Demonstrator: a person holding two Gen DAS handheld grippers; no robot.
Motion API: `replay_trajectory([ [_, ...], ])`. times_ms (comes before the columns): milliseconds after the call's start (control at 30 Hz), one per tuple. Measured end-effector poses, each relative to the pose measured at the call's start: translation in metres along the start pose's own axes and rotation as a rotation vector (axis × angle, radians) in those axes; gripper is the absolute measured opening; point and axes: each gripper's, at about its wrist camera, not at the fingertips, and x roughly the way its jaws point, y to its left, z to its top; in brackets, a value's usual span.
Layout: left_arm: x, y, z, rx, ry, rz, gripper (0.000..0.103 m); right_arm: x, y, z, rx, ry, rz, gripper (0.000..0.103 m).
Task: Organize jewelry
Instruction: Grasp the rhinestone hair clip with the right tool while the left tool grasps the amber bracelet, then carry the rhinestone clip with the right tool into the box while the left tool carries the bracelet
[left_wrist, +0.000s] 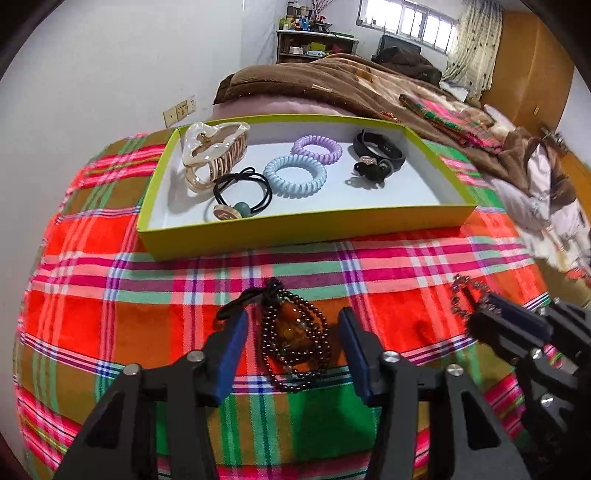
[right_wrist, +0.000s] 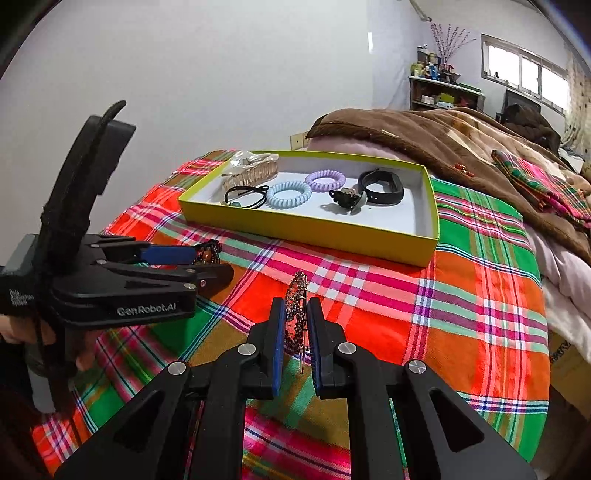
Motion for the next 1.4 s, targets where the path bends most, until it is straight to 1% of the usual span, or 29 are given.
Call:
replay_trajectory([
  [33,0.000,0.000,0.000,0.005,0.001,0.019,0.042,0.000,0.000,0.000,0.002,-0.001,0.001,0.012],
  [300,-0.002,0.002,-0.001,-0.001,0.000,0.031,0.031,-0.001,-0.002,-0.001,0.013,-0.006,0.000,0.012],
  [400,-0.003,0.002,-0.001,-0.008,-0.001,0.019,0.027,-0.002,-0.003,-0.002,0.018,-0.006,-0.004,0.012],
  [467,-0.004,0.003,-0.001,-0.012,0.000,0.014,0.026,-0.003,-0.004,-0.001,0.021,-0.009,-0.005,0.012],
  [500,-0.004,0.003,-0.001,-0.011,0.000,0.015,0.020,-0.003,-0.004,-0.001,0.023,-0.011,-0.006,0.012],
  [700,-0.013,0.001,-0.001,-0.005,-0.016,0.007,0.012,-0.008,-0.004,0.000,0.030,-0.018,-0.010,0.012],
  [833,-0.018,0.000,0.001,-0.001,-0.025,-0.007,0.012,-0.011,-0.004,0.000,0.035,-0.027,-0.011,0.012],
  [933,-0.021,-0.001,0.001,-0.001,-0.031,-0.018,0.009,-0.013,-0.003,0.001,0.035,-0.031,-0.012,0.012],
  [1400,-0.048,0.000,0.010,0.002,-0.099,-0.053,0.009,-0.022,-0.001,0.009,0.044,-0.056,-0.023,0.012],
])
